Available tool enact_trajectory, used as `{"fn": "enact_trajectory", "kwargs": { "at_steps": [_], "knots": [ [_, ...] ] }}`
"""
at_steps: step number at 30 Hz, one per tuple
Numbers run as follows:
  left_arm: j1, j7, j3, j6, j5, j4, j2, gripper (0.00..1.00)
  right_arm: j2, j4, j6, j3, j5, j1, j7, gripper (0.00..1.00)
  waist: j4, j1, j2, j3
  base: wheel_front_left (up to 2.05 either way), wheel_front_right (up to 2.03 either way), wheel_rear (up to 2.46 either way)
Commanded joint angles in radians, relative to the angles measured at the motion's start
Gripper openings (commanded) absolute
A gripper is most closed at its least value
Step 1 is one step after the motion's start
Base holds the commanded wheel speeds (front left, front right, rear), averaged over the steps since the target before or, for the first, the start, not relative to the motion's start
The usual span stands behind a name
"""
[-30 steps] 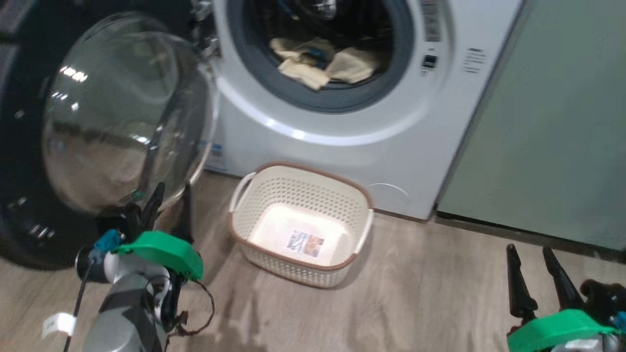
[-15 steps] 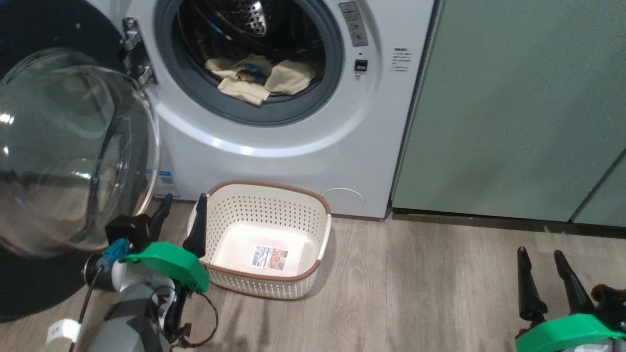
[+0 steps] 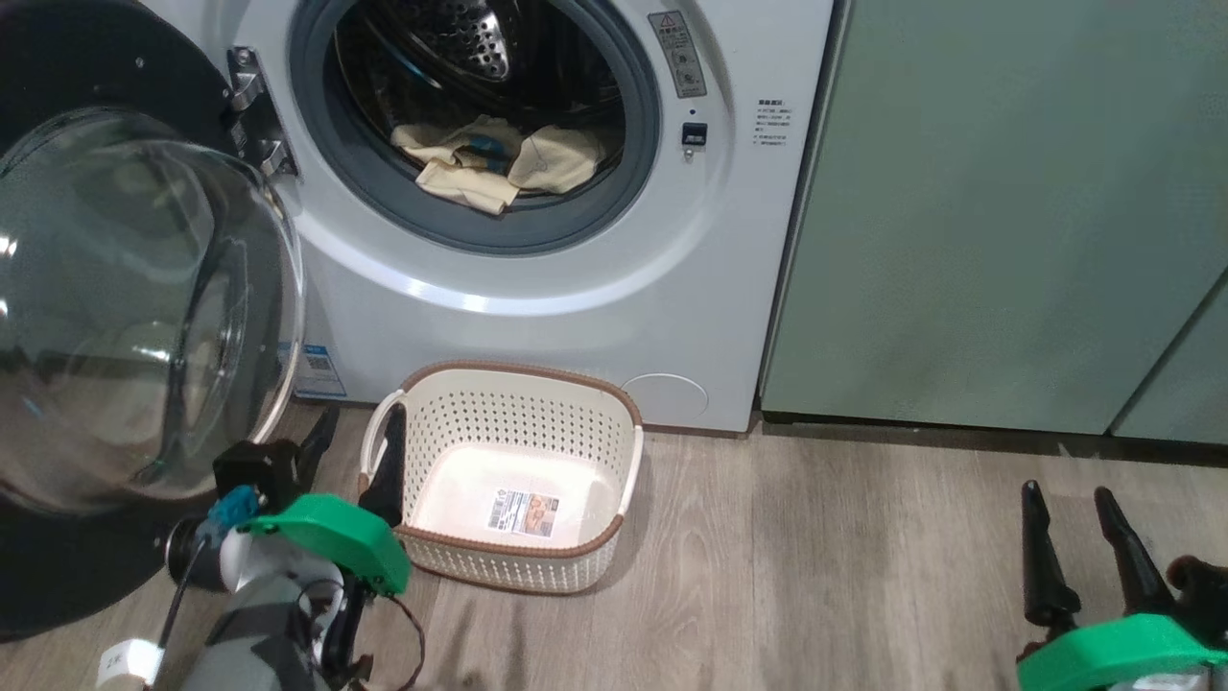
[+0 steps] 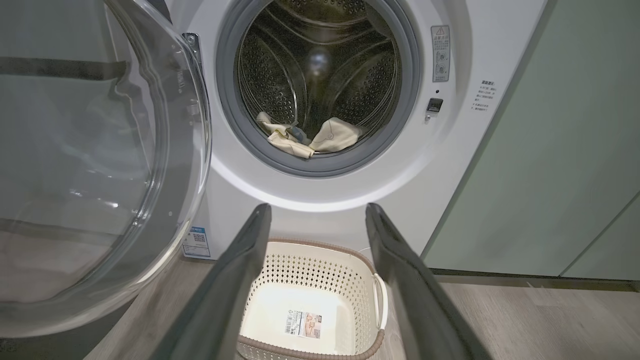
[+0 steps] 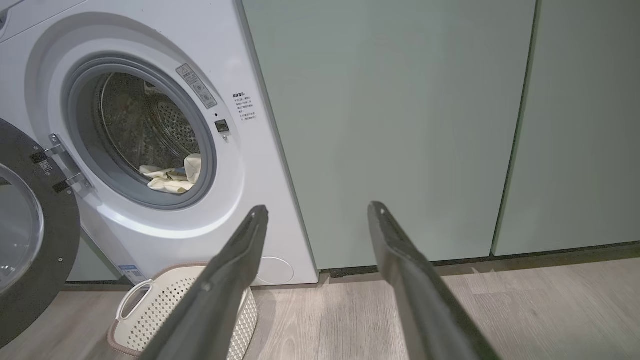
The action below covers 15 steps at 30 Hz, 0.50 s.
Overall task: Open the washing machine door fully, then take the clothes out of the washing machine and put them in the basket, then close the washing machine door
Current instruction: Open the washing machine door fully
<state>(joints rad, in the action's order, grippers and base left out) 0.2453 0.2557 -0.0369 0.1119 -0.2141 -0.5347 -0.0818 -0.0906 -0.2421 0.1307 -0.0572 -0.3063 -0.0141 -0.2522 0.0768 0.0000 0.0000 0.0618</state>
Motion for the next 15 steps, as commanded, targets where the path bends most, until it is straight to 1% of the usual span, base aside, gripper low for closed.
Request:
{"fn": "enact_trajectory", "kwargs": {
  "at_steps": [1,15],
  "knots": [
    [0.031,0.006,-0.032,0.002,0.000,0.025,-0.023,1.00,-0.017,0.036,0.000,-0.012,0.010,0.025,-0.010,1.00,-0.002,0.0000,0.0000,0.001,0.00,0.00,0.00],
    [0.041,0.006,-0.017,0.013,-0.035,0.000,-0.030,1.00,-0.013,0.035,0.000,-0.011,0.012,0.027,-0.010,1.00,-0.009,0.0000,0.0000,-0.001,0.00,0.00,0.00]
  ]
}}
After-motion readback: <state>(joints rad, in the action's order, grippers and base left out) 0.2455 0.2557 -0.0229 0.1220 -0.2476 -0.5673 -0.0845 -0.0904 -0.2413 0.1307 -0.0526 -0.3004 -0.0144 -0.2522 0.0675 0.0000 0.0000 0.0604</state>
